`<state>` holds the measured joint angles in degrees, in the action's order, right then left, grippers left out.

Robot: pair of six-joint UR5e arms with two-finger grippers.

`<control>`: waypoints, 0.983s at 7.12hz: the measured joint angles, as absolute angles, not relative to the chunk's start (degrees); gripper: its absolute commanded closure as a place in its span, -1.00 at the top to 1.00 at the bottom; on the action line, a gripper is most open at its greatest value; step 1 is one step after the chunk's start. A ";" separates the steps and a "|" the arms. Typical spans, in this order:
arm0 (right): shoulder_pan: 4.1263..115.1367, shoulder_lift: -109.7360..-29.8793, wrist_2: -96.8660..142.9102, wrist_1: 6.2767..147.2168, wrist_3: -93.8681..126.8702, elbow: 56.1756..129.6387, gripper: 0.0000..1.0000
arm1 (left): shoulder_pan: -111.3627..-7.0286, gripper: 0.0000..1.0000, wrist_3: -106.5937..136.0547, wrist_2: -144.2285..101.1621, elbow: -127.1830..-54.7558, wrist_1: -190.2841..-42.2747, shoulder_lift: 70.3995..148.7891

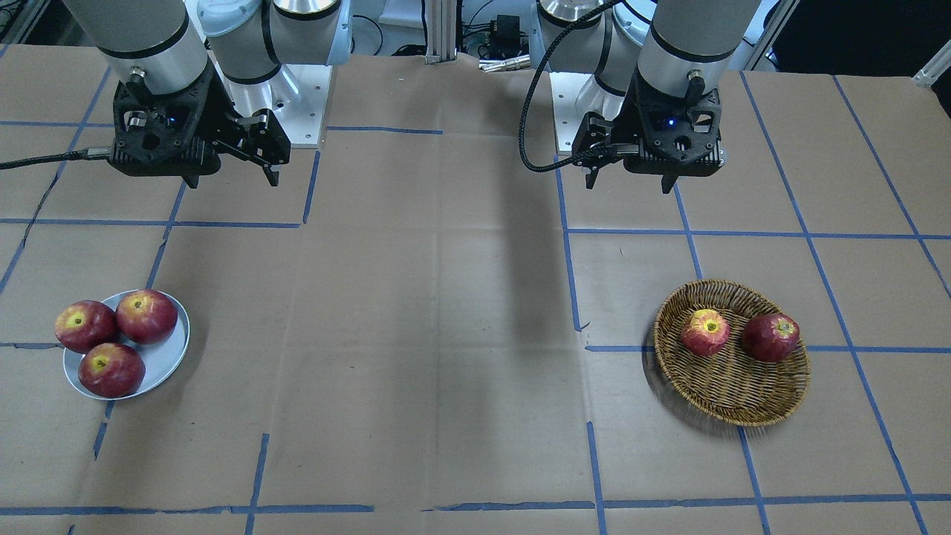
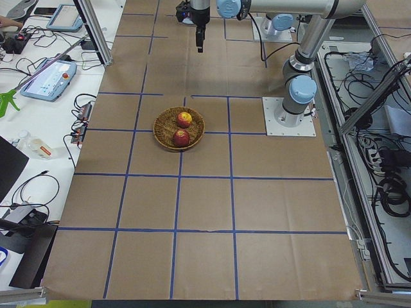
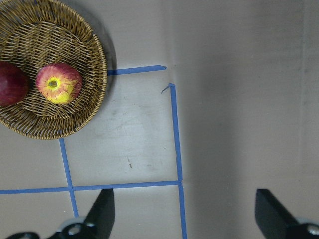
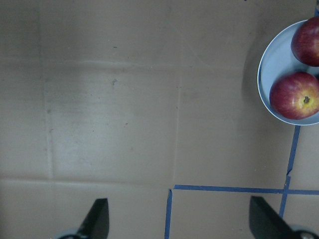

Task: Transfer apple from basket to plate
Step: 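Move the left gripper down over the wicker basket toward the yellow-red apple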

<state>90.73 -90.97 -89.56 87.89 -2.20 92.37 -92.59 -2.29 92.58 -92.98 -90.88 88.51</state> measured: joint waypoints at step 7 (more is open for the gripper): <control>90.70 -90.97 -89.56 87.98 -2.20 92.37 1.00 | -92.58 0.98 -2.32 89.70 -93.48 -90.93 89.05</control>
